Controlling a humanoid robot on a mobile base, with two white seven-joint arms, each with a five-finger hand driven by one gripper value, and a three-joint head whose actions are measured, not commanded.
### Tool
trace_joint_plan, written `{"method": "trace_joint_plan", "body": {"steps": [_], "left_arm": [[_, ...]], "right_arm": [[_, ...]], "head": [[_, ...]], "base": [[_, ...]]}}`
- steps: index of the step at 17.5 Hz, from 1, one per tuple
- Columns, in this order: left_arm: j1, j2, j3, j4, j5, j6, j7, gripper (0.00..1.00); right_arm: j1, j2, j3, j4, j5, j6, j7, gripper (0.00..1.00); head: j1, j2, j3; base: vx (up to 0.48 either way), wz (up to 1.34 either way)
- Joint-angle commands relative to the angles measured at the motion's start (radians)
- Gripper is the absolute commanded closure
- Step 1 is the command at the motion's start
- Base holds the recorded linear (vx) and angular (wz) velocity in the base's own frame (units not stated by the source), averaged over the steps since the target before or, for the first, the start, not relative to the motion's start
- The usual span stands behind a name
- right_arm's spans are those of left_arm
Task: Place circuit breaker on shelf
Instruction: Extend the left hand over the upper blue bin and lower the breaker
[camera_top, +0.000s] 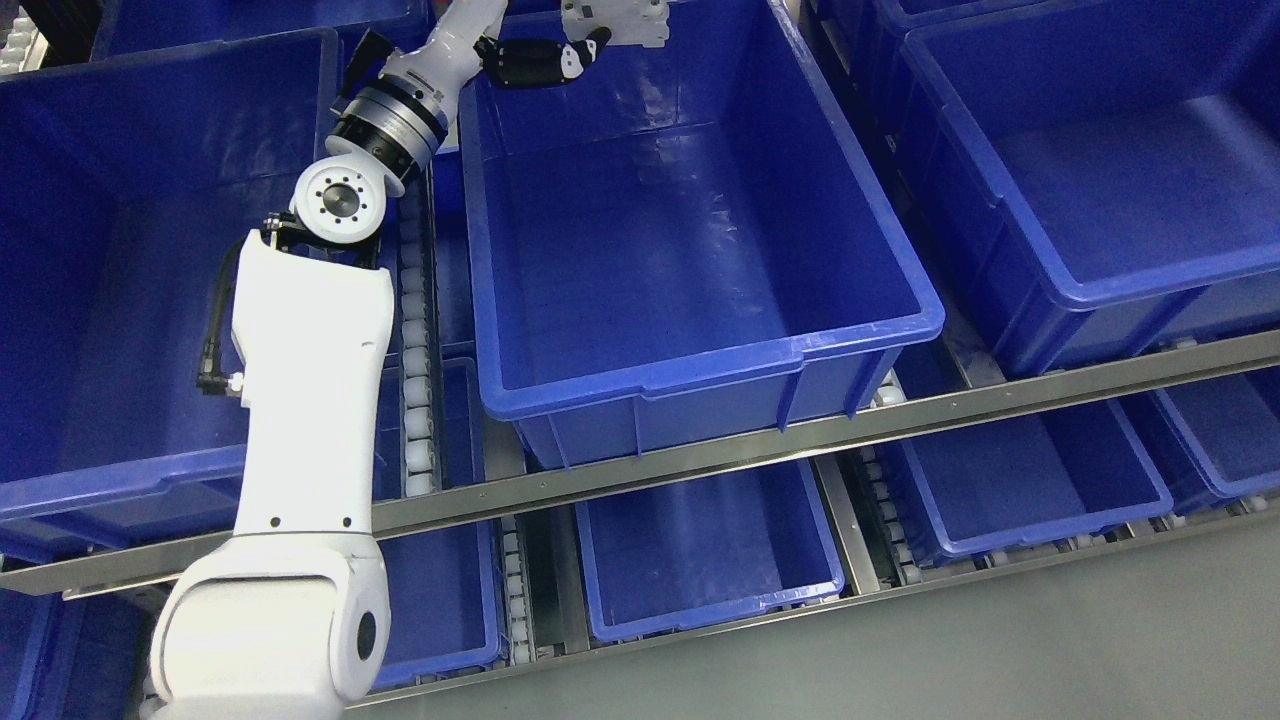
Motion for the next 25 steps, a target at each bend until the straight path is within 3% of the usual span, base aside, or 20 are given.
{"method": "trace_joint_plan", "body": {"steps": [1,13,17,25], "left_arm": [[-0.053,0.014,-0.135,0.431,-0.008,0.001,0.061,0.82],[-0.051,0.014,-0.255,0.485,0.006,0.047,0.128,0.76],[-0.062,0.014,-0.348,0.482,0.014,0.053,0.112,0.68],[-0.134,0.014,-0.353,0.436,0.078,0.058,0.113,0.70]], "right_arm": [[0.000,-0.017,0.000,0.000,0.000,0.000,0.000,0.00],[0.000,-0.017,0.000,0.000,0.000,0.000,0.000,0.00],[0.000,-0.017,0.000,0.000,0.000,0.000,0.000,0.00],[0.000,-0.017,0.000,0.000,0.000,0.000,0.000,0.00]], "head": [[0.0000,0.000,0.000],[0.0000,0.000,0.000],[0.0000,0.000,0.000],[0.0000,0.000,0.000]], "base": [[0.000,0.00],[0.000,0.00],[0.000,0.00],[-0.004,0.02]]}}
